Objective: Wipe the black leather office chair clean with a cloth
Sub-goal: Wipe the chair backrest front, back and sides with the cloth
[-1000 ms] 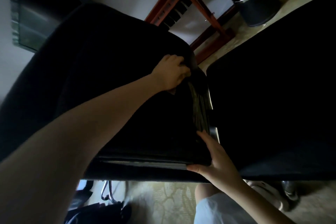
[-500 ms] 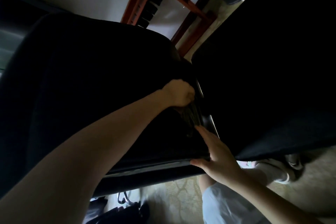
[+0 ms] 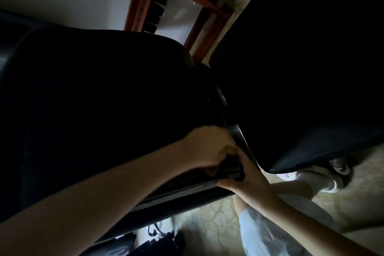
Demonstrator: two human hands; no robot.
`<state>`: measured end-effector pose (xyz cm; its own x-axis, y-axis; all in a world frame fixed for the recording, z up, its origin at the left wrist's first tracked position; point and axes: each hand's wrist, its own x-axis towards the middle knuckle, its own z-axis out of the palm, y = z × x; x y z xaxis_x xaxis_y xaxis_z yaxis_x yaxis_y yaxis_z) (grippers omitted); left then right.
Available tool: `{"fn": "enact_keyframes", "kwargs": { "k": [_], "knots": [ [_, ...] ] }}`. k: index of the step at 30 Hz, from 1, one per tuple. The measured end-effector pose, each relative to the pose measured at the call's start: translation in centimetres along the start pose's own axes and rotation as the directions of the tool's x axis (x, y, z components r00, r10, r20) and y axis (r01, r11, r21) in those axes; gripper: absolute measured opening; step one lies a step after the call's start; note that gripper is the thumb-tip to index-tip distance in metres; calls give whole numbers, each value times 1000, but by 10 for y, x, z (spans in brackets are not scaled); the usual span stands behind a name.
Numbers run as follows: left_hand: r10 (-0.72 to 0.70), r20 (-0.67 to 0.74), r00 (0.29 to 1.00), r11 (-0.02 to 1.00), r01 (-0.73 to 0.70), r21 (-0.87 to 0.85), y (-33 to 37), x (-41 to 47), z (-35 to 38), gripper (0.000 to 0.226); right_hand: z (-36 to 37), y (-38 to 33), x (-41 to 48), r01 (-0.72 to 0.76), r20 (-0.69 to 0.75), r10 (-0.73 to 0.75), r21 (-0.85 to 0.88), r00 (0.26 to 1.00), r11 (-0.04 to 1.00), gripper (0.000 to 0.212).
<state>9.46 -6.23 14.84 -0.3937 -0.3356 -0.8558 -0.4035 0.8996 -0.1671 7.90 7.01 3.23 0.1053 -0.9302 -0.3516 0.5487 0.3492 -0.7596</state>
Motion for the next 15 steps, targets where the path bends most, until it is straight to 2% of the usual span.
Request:
{"fn": "enact_keyframes", "kwargs": {
  "k": [6,11,15],
  "knots": [
    [-267,-32,963,963,265,-52,-93,49,-32,27,-7,-2,3,-67,31,68,-40,997,997,86],
    [-390,-138,911,908,405,107,-108,92,-32,23,-5,-3,2,-96,32,98,-41,995,994,92],
    [-449,-44,892,864,446,232,-94,106,-30,19,-9,-9,1,-82,-11,81,-69,997,994,90]
  ]
}}
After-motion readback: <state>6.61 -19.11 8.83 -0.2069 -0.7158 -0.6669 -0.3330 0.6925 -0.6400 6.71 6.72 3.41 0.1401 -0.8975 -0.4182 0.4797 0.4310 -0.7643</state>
